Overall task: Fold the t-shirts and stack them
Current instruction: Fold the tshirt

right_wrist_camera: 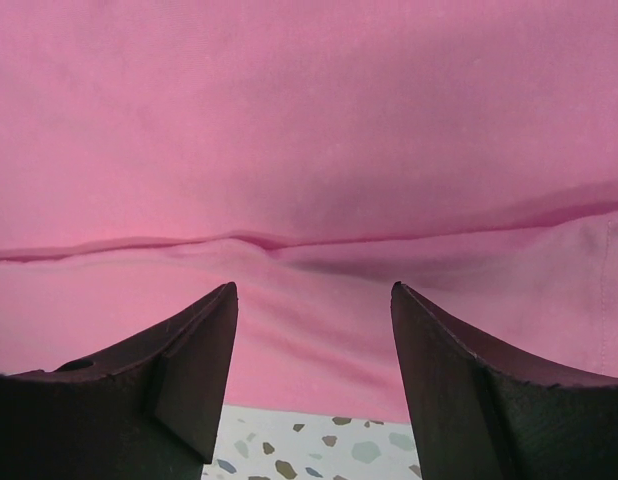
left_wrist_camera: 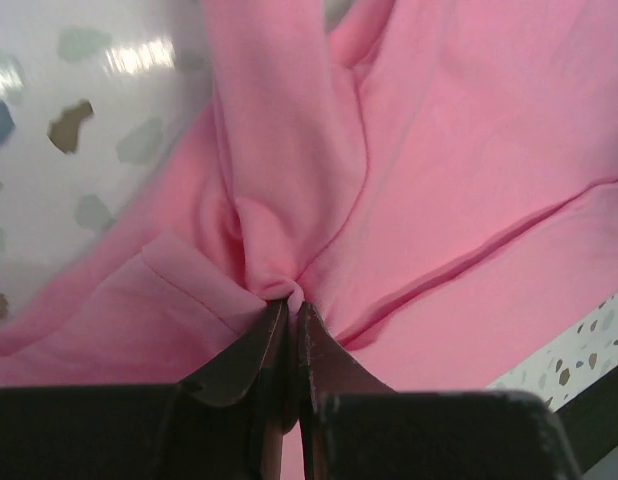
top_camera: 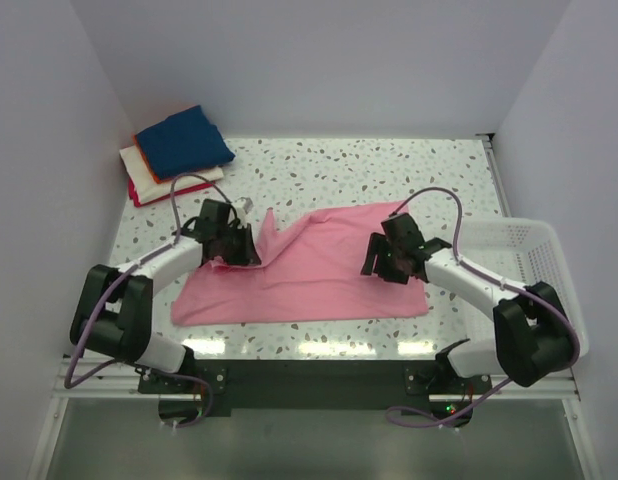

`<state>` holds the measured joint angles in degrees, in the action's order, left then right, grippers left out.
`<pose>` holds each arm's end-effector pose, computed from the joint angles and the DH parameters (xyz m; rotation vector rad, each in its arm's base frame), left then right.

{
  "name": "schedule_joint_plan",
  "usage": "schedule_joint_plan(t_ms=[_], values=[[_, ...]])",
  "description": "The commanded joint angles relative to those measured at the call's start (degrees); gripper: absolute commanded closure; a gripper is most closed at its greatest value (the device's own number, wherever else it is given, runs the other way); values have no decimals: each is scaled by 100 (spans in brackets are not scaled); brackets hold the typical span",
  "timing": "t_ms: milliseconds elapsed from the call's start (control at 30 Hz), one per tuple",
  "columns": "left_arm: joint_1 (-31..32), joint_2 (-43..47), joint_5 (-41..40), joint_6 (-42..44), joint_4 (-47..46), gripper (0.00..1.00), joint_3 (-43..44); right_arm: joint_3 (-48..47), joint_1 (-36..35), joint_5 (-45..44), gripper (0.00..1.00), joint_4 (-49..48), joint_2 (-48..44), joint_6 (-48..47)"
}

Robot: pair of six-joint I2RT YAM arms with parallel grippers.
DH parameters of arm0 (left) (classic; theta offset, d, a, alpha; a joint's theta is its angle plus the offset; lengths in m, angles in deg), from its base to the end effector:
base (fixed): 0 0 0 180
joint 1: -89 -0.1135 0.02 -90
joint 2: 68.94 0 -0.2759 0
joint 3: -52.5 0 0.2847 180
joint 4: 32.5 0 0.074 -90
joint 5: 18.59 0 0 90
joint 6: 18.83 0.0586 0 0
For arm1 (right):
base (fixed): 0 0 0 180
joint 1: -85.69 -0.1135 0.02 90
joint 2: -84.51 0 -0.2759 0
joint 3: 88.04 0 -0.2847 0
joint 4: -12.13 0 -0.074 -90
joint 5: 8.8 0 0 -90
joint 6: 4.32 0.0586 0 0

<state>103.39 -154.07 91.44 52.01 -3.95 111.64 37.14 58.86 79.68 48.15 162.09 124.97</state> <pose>0.3121 -0.1008 0.1585 0.0380 2.5719 -0.6712 0.2612 0.1304 0.1594 0.2969 2.6294 0.3739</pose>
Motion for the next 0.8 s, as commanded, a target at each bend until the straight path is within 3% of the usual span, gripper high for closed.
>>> schedule_joint_plan(t_ms=[0,133,367,500,633,767], values=[[282,347,-166,-360,-460,88,-540,-261,20,29,34,-381,90,-123],[617,514,-464,-642,-750,79,-971,-401,2,143,34,-741,187,-132],[644,882,-667,-861,-909,47,-1121,-762,-199,143,33,-1681,389,-316],[644,1278,-702,-949,-804,42,-911,-1121,-577,170,32,-1928,705,-492],[644,1630,-1735,-1090,-234,38,-445,-1781,-1061,-199,32,-1850,1214,-633],[582,1202,-2311,-1038,260,39,170,-2115,-1167,-112,33,-1937,1715,-598]])
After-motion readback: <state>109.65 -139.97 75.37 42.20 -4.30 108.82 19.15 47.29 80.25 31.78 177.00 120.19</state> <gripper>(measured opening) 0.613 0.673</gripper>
